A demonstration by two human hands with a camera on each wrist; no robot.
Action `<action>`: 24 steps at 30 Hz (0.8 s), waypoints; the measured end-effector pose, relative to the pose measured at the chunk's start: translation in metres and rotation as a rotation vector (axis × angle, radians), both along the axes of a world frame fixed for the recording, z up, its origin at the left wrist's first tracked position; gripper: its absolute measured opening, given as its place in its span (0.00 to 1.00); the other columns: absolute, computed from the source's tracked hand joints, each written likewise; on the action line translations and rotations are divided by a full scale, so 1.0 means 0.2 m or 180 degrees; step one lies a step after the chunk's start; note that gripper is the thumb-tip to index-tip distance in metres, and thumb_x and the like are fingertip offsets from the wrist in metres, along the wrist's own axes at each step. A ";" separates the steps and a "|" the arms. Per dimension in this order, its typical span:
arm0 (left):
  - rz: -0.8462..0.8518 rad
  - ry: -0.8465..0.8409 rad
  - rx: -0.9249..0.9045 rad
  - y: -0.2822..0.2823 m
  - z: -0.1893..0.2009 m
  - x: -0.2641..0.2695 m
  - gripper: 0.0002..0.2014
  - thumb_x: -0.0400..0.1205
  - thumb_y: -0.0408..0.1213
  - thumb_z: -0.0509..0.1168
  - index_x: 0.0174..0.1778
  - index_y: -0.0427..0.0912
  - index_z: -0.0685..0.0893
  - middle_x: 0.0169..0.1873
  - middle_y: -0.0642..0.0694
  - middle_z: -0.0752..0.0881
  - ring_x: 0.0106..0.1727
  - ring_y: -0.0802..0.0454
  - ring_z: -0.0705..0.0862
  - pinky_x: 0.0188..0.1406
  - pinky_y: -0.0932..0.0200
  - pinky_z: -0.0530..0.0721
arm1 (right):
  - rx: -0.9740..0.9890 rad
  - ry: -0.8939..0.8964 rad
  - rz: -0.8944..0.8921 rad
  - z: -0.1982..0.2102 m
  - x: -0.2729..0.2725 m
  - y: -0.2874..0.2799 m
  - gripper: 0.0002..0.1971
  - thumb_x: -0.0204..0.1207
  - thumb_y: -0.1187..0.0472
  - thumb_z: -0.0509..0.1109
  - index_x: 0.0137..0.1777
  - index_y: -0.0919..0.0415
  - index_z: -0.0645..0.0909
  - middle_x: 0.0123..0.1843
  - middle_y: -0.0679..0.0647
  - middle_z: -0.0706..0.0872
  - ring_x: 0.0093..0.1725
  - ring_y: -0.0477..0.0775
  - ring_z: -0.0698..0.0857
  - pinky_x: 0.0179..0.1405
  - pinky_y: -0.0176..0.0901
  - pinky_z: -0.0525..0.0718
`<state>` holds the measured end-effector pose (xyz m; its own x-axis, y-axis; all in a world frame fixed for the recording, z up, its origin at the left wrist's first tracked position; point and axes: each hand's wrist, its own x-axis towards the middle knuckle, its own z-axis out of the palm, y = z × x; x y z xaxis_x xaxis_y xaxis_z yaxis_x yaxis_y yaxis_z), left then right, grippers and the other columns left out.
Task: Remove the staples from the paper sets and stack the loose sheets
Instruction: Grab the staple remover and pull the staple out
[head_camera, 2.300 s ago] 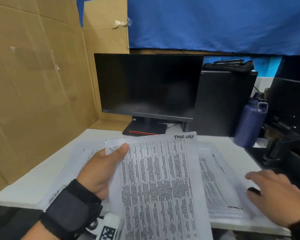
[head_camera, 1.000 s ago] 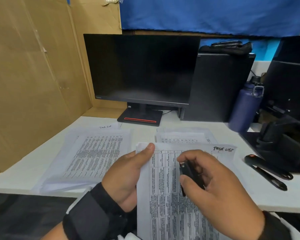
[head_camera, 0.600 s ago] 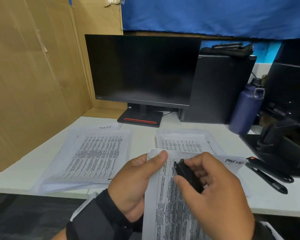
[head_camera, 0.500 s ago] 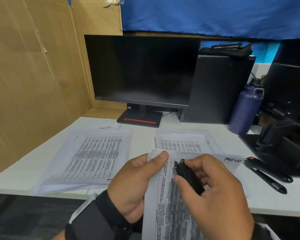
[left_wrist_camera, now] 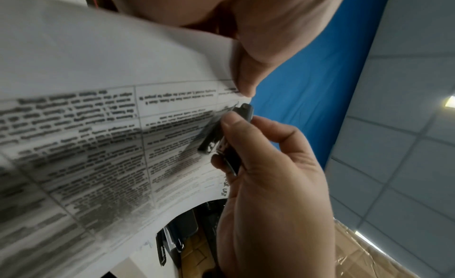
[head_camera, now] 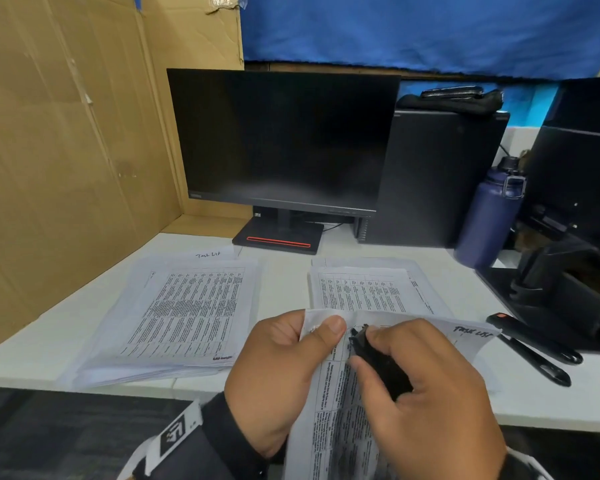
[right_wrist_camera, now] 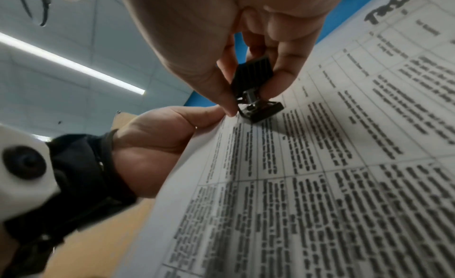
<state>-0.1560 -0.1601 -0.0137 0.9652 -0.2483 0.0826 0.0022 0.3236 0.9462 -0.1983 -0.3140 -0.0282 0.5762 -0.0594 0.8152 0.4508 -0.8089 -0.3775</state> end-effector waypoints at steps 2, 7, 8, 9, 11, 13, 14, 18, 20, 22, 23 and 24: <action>0.0036 -0.0073 0.0030 -0.01 0.00 -0.01 0.10 0.76 0.42 0.76 0.43 0.38 0.95 0.43 0.30 0.94 0.42 0.39 0.91 0.49 0.45 0.89 | -0.0226 -0.0163 -0.0142 0.01 -0.01 0.01 0.05 0.66 0.62 0.80 0.42 0.59 0.89 0.40 0.52 0.87 0.40 0.58 0.88 0.39 0.43 0.81; 0.0070 -0.0017 -0.0281 -0.03 0.02 -0.03 0.06 0.77 0.38 0.78 0.40 0.38 0.95 0.40 0.31 0.94 0.38 0.42 0.92 0.44 0.51 0.89 | 0.0091 -0.0254 -0.0115 0.03 -0.03 0.03 0.06 0.66 0.62 0.81 0.42 0.60 0.89 0.43 0.48 0.89 0.43 0.54 0.89 0.41 0.44 0.84; 0.0072 -0.0012 -0.0302 -0.03 0.02 -0.04 0.07 0.77 0.38 0.79 0.40 0.38 0.95 0.42 0.30 0.94 0.40 0.41 0.92 0.47 0.50 0.89 | 0.0250 -0.0234 -0.0046 0.04 -0.03 0.04 0.07 0.66 0.61 0.81 0.43 0.59 0.89 0.44 0.46 0.88 0.44 0.51 0.89 0.41 0.44 0.84; 0.0072 -0.0021 -0.0302 -0.03 0.02 -0.04 0.07 0.76 0.39 0.79 0.41 0.38 0.95 0.43 0.29 0.94 0.41 0.40 0.93 0.49 0.49 0.89 | 0.0342 -0.0237 0.0004 0.04 -0.04 0.04 0.07 0.66 0.61 0.81 0.43 0.58 0.88 0.44 0.45 0.88 0.44 0.50 0.89 0.41 0.44 0.85; 0.0100 -0.0069 -0.0264 -0.02 0.02 -0.05 0.08 0.73 0.41 0.77 0.40 0.40 0.95 0.42 0.31 0.94 0.41 0.41 0.92 0.50 0.48 0.88 | 0.0211 -0.0311 0.0001 0.04 -0.04 0.04 0.06 0.66 0.63 0.81 0.43 0.59 0.89 0.44 0.47 0.89 0.44 0.52 0.89 0.40 0.45 0.85; 0.0126 -0.0191 -0.0147 -0.02 0.01 -0.04 0.11 0.70 0.46 0.79 0.41 0.42 0.95 0.41 0.35 0.94 0.43 0.42 0.91 0.53 0.45 0.87 | -0.0086 -0.0433 -0.0114 0.04 -0.04 0.04 0.03 0.67 0.66 0.81 0.40 0.63 0.91 0.43 0.51 0.91 0.42 0.56 0.90 0.36 0.48 0.86; 0.0138 -0.0271 -0.0087 -0.02 0.01 -0.04 0.13 0.69 0.48 0.79 0.41 0.43 0.95 0.41 0.37 0.94 0.44 0.42 0.90 0.54 0.43 0.86 | -0.0161 -0.0477 -0.0143 0.05 -0.04 0.04 0.03 0.67 0.66 0.81 0.40 0.64 0.91 0.43 0.53 0.91 0.42 0.58 0.90 0.34 0.50 0.86; 0.0118 -0.0326 -0.0130 0.00 0.02 -0.03 0.09 0.70 0.44 0.80 0.41 0.43 0.95 0.40 0.38 0.94 0.42 0.44 0.91 0.50 0.48 0.85 | 0.0047 -0.0492 -0.0068 0.07 -0.05 0.05 0.04 0.67 0.65 0.82 0.40 0.64 0.91 0.43 0.53 0.91 0.44 0.56 0.91 0.39 0.49 0.87; 0.0043 -0.0170 -0.0207 0.00 0.03 -0.03 0.07 0.72 0.40 0.77 0.41 0.42 0.95 0.41 0.35 0.94 0.41 0.44 0.92 0.48 0.50 0.87 | 0.0265 -0.0418 0.0041 0.07 -0.05 0.05 0.05 0.66 0.65 0.82 0.40 0.62 0.90 0.44 0.50 0.90 0.46 0.53 0.91 0.42 0.49 0.87; -0.0070 0.0028 -0.0283 -0.01 0.03 -0.04 0.07 0.73 0.38 0.77 0.42 0.39 0.95 0.42 0.32 0.94 0.40 0.42 0.92 0.46 0.51 0.88 | 0.0294 -0.0395 0.0045 0.06 -0.05 0.05 0.05 0.66 0.64 0.82 0.40 0.61 0.90 0.44 0.49 0.90 0.45 0.52 0.90 0.41 0.49 0.87; -0.0085 0.0082 -0.0293 -0.01 0.02 -0.04 0.07 0.74 0.37 0.78 0.43 0.38 0.95 0.42 0.31 0.94 0.40 0.42 0.92 0.46 0.51 0.88 | 0.0205 -0.0411 -0.0008 0.05 -0.05 0.05 0.05 0.66 0.64 0.82 0.40 0.61 0.90 0.44 0.49 0.91 0.44 0.54 0.90 0.39 0.49 0.87; -0.0069 0.0112 -0.0288 -0.01 0.02 -0.04 0.06 0.75 0.37 0.80 0.43 0.38 0.95 0.41 0.32 0.94 0.40 0.42 0.92 0.45 0.51 0.88 | 0.0094 -0.0434 -0.0068 0.05 -0.05 0.05 0.04 0.67 0.64 0.82 0.40 0.61 0.91 0.44 0.50 0.91 0.43 0.55 0.91 0.38 0.50 0.87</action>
